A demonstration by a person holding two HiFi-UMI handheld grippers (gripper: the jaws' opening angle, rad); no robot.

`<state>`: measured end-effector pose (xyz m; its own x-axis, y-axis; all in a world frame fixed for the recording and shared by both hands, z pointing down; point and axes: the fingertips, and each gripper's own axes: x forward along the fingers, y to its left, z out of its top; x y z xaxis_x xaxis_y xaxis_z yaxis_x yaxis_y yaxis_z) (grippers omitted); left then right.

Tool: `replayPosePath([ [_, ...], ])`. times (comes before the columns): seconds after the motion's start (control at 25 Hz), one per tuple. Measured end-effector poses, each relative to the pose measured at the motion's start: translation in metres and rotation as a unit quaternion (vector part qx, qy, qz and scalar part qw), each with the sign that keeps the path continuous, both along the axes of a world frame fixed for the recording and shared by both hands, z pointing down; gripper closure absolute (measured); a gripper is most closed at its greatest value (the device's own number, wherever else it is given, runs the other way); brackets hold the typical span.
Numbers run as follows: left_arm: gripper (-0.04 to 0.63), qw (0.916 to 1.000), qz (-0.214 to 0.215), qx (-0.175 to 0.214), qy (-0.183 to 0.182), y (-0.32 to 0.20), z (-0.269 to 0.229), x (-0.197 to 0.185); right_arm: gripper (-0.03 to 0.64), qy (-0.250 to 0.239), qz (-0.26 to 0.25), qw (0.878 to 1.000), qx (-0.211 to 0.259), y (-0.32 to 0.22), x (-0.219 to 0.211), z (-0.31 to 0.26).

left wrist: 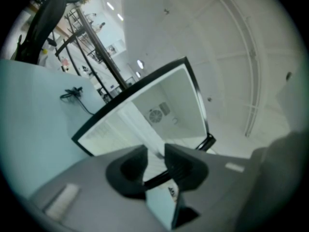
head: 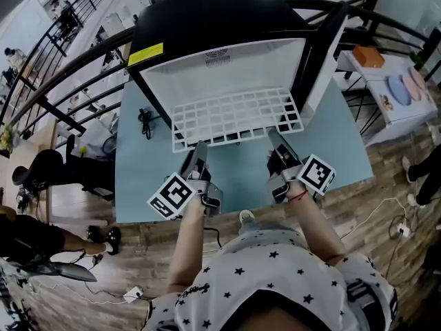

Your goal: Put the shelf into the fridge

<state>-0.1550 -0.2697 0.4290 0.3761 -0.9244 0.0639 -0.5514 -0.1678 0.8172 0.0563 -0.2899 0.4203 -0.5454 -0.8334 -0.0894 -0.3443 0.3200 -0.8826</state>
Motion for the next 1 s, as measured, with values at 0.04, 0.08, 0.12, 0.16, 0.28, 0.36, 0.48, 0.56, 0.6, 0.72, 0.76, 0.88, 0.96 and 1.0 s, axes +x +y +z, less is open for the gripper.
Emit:
replayPosePath([
  [0.04, 0.485, 1.0, 0.0, -0.002, 0.0, 0.0, 0.001, 0.0, 0.566, 0.021, 0.001, 1.0, 0.005, 0.002, 0.005, 0.001],
  [0.08, 0.485, 1.0, 0.0, -0.005, 0.001, 0.0, 0.002, 0.001, 0.564, 0.045, 0.001, 0.999, 0.011, 0.003, 0.009, 0.002],
  [0.12, 0.485, 1.0, 0.0, -0.008, 0.002, 0.0, 0.004, 0.001, 0.56, 0.072, 0.0, 0.997, 0.019, 0.005, 0.011, 0.004],
  [0.16, 0.485, 0.9999, -0.001, -0.01, 0.003, 0.0, 0.005, 0.001, 0.558, 0.101, 0.0, 0.994, 0.027, 0.006, 0.013, 0.006],
  [0.28, 0.485, 0.9999, -0.002, -0.01, 0.004, 0.0, 0.005, 0.001, 0.557, 0.205, 0.009, 0.977, 0.056, 0.013, 0.022, 0.012],
  [0.36, 0.485, 1.0, -0.001, -0.009, 0.003, 0.001, 0.004, 0.001, 0.558, 0.278, 0.021, 0.958, 0.071, 0.018, 0.033, 0.018],
  [0.48, 0.485, 1.0, -0.001, -0.008, 0.004, 0.002, 0.0, 0.0, 0.558, 0.346, 0.052, 0.934, 0.076, 0.018, 0.057, 0.021],
  [0.56, 0.485, 1.0, -0.002, -0.006, 0.004, 0.002, -0.001, 0.001, 0.557, 0.371, 0.071, 0.922, 0.088, 0.017, 0.07, 0.014],
  [0.6, 0.485, 1.0, -0.001, -0.006, 0.003, 0.001, -0.002, 0.001, 0.558, 0.383, 0.078, 0.915, 0.098, 0.016, 0.075, 0.009],
  [0.72, 0.484, 1.0, 0.0, -0.008, 0.002, 0.001, 0.001, 0.001, 0.558, 0.424, 0.086, 0.893, 0.126, 0.013, 0.079, -0.003],
  [0.76, 0.485, 1.0, 0.0, -0.008, 0.003, 0.001, 0.003, 0.001, 0.558, 0.435, 0.086, 0.887, 0.131, 0.011, 0.079, -0.004],
  [0.88, 0.485, 0.9999, -0.001, -0.009, 0.003, 0.002, 0.005, 0.002, 0.558, 0.451, 0.087, 0.878, 0.133, 0.009, 0.079, -0.003],
  [0.96, 0.485, 0.9999, -0.001, -0.013, 0.004, 0.002, 0.007, 0.003, 0.558, 0.462, 0.085, 0.873, 0.132, 0.009, 0.079, 0.0],
  [1.0, 0.485, 0.9999, -0.002, -0.014, 0.006, 0.002, 0.008, 0.003, 0.558, 0.468, 0.084, 0.87, 0.133, 0.009, 0.079, 0.001],
])
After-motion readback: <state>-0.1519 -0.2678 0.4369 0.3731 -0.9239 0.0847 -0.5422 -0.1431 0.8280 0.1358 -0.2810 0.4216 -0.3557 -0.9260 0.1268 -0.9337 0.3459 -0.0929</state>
